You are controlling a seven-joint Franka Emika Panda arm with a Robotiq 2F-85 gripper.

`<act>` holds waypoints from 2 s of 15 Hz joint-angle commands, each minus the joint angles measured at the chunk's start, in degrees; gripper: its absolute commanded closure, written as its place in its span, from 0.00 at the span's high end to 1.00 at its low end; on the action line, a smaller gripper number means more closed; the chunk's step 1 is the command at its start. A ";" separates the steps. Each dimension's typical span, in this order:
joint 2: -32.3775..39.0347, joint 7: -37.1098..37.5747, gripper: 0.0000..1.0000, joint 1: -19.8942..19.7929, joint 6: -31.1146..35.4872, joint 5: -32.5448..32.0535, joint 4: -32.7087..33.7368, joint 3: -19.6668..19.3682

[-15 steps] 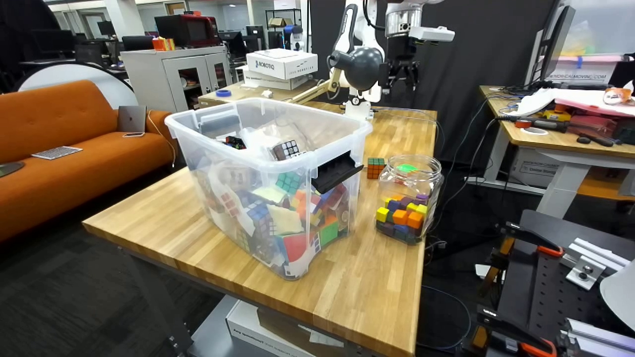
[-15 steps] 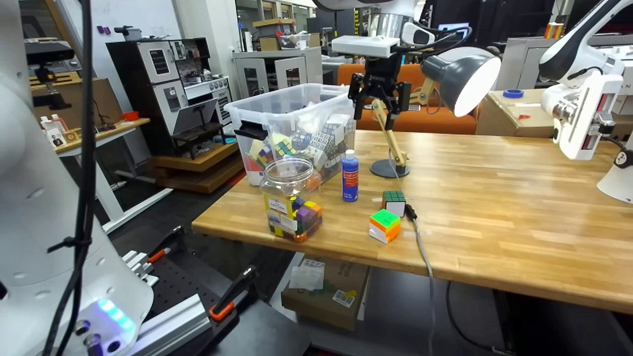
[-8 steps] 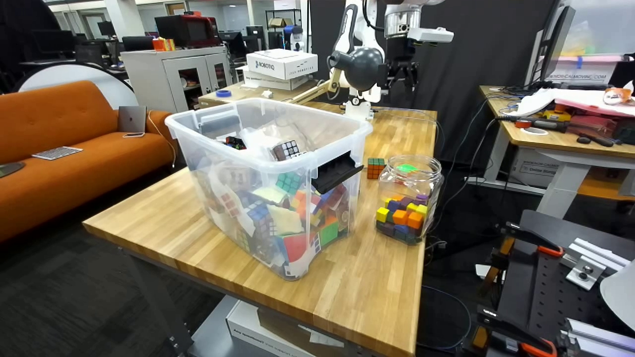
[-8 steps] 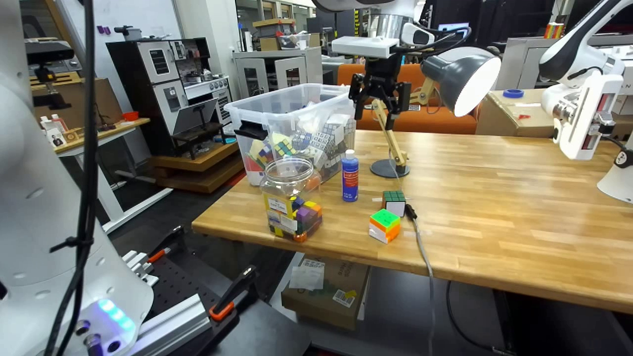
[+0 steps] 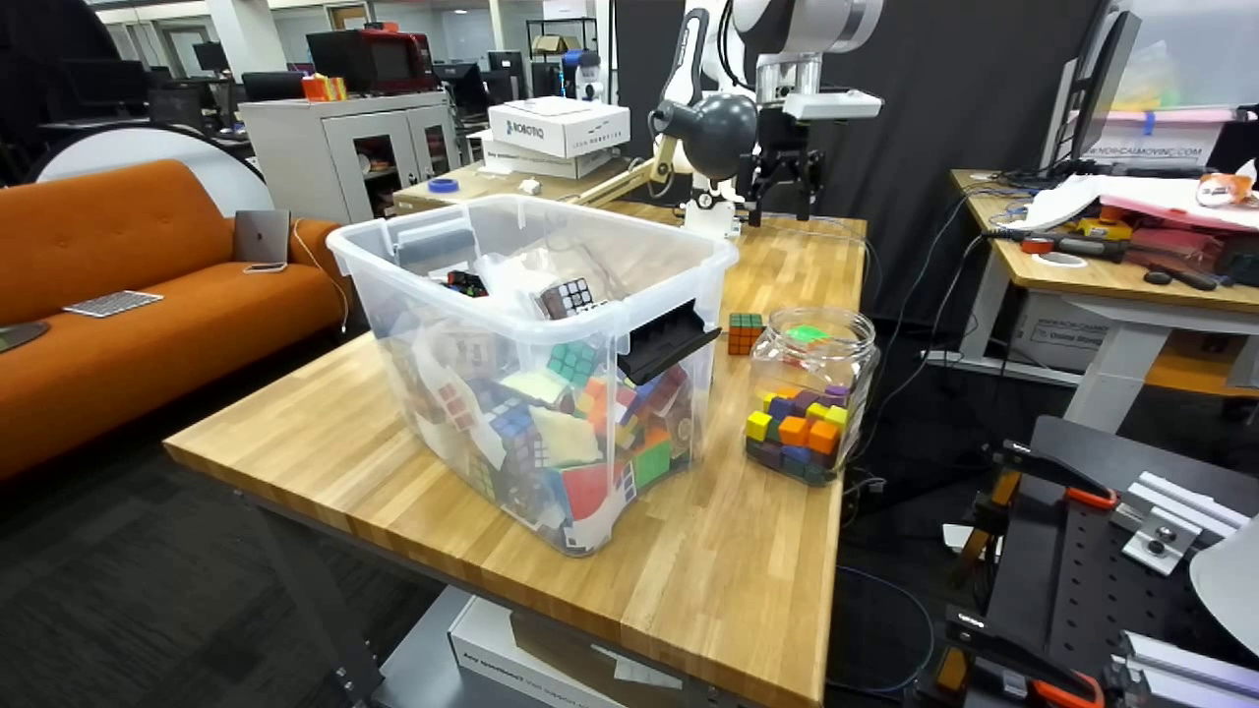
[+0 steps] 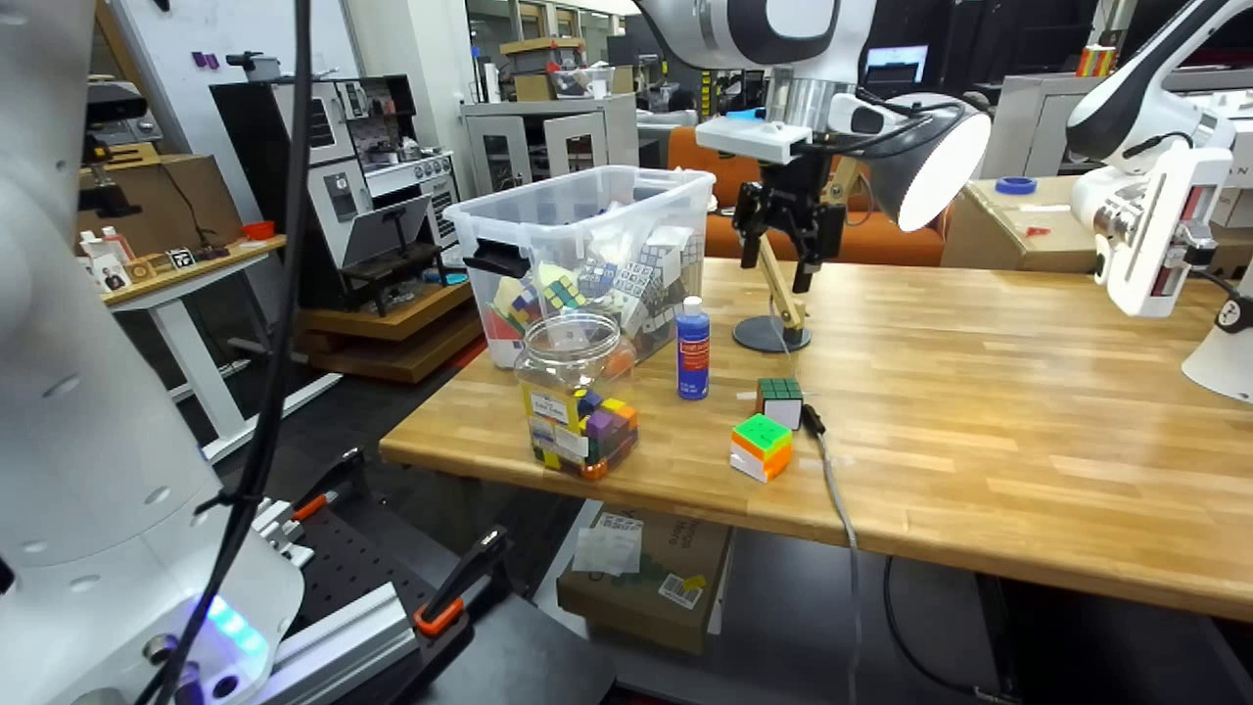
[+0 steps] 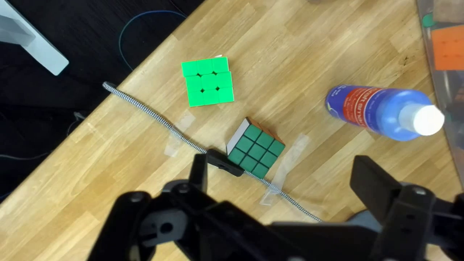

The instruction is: Turn off the lamp

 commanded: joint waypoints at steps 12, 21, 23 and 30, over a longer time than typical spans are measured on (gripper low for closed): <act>8.92 7.22 1.00 -3.18 0.03 -1.16 8.39 1.26; 13.70 9.87 1.00 -5.85 -3.69 3.19 14.23 2.29; 16.17 11.47 1.00 -6.34 -3.57 3.21 16.79 2.22; 24.29 16.02 1.00 -6.87 -5.34 2.64 26.10 2.53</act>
